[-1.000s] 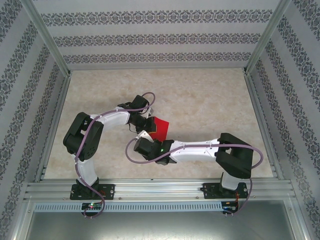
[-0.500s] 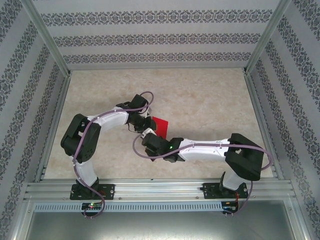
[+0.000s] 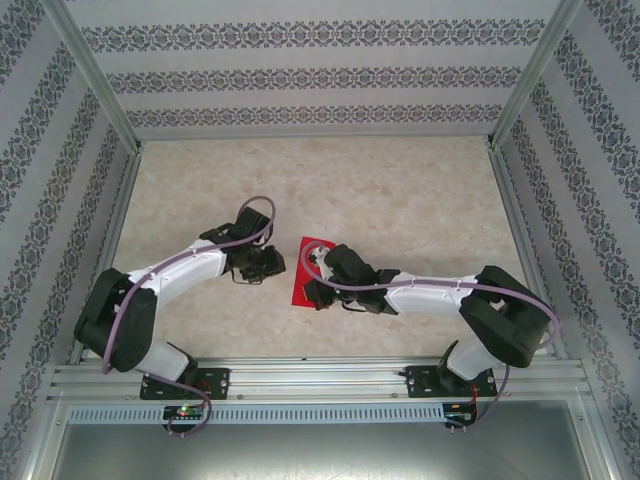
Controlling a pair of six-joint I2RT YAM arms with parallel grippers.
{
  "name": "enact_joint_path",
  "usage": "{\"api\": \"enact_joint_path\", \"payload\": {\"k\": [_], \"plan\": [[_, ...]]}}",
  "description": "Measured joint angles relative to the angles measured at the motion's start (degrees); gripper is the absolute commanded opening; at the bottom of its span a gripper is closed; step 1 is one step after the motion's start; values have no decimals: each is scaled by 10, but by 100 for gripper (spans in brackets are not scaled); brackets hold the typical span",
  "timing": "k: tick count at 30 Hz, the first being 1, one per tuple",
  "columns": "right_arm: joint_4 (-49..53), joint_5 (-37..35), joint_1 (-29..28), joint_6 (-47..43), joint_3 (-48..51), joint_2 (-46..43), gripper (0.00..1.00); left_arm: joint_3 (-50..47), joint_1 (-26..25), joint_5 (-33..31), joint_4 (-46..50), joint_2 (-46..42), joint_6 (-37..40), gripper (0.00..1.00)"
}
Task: Fold a paper plane with a square sheet of paper (pick it up from the middle)
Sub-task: Fold the triangle a second time at the center of the table.
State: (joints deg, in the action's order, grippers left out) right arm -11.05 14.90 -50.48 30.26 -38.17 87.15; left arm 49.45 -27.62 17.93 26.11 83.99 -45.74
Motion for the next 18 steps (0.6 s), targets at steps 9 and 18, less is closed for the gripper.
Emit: {"api": "enact_joint_path", "payload": {"k": [9,18], "plan": [[-39,58,35,22,24,0,1,-54,-18,49,-49,-17,-13,20],[-46,50,44,35,42,-16,2,-45,-63,72,-89,54,-24,15]]}}
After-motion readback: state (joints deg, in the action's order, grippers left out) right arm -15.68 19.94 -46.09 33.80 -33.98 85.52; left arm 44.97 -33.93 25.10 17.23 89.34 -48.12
